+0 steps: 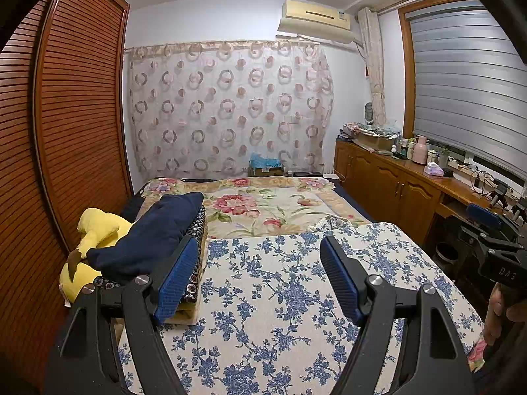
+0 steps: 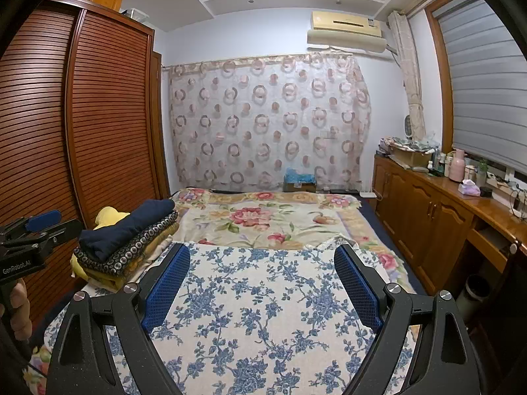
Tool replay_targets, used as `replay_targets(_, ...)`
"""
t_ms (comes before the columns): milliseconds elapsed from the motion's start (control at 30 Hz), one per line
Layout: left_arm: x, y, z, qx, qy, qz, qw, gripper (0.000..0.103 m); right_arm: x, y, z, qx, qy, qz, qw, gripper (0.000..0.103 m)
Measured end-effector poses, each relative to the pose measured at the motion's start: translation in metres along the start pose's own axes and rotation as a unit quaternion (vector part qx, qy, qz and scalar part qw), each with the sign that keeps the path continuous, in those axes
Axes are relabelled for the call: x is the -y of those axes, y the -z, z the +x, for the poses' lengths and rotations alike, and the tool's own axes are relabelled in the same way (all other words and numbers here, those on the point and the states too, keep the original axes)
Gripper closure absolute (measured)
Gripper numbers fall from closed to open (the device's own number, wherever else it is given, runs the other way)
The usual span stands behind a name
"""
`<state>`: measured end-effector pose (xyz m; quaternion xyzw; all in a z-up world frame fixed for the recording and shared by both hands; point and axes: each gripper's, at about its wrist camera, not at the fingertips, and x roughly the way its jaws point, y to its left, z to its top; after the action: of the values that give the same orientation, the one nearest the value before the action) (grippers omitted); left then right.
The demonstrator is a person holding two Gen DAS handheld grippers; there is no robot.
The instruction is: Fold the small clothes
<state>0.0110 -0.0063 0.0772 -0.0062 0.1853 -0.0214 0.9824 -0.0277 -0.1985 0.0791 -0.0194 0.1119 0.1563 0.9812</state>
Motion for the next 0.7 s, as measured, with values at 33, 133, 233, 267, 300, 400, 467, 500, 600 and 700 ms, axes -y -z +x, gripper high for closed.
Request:
replay_targets(33,-0.0001,0.0000,0.0000,0.000,0.000,0.000,1.0000,0.026,0.0009,-0.0007,0.0001,0.000,0.000,0.000,1.000,0.013)
replay_targets(133,-0.0003,-0.0001,0.0002,0.000,0.000,0.000,1.0000,0.026,0.0005,-0.0001,0.0000,0.000,0.000,0.000,1.000,0.013)
replay_targets(233,-0.0001,0.0000,0.0001,0.000,0.000,0.000,1.0000,0.026,0.0017,-0.0006,-0.0001,0.000,-0.001,0.000,1.000,0.013)
replay_targets(267,-0.0001,0.0000,0.0001,0.000,0.000,0.000,1.0000,0.026,0.0010,0.0002,-0.0001,0.000,-0.001,0.000,1.000,0.013)
replay_targets(300,-0.0002,0.0000,0.0000,0.000,0.000,0.000,1.0000,0.026,0.0015,-0.0004,-0.0003,0.000,-0.001,0.000,1.000,0.013)
replay_targets(400,0.0001,-0.0001,-0.0001,0.000,-0.001,0.000,1.0000,0.026,0.0007,0.0002,0.0000,0.000,-0.001,0.000,1.000,0.013)
replay_targets(467,-0.0003,-0.0002,-0.0001,0.000,0.001,0.000,1.0000,0.026,0.0012,-0.0002,-0.0002,0.000,0.000,0.000,1.000,0.013)
replay_targets(500,0.0000,-0.0002,-0.0001,0.000,0.000,0.000,1.0000,0.026,0.0011,0.0002,-0.0001,0.000,-0.001,0.000,1.000,0.013)
replay_targets(600,-0.0003,-0.0002,0.0002,0.000,0.000,0.000,1.0000,0.026,0.0015,-0.0003,-0.0002,0.001,0.000,0.001,1.000,0.013)
replay_targets(700,-0.0002,-0.0001,0.0000,0.000,0.000,0.000,1.0000,0.026,0.0030,0.0011,-0.0009,0.001,-0.002,0.000,1.000,0.013)
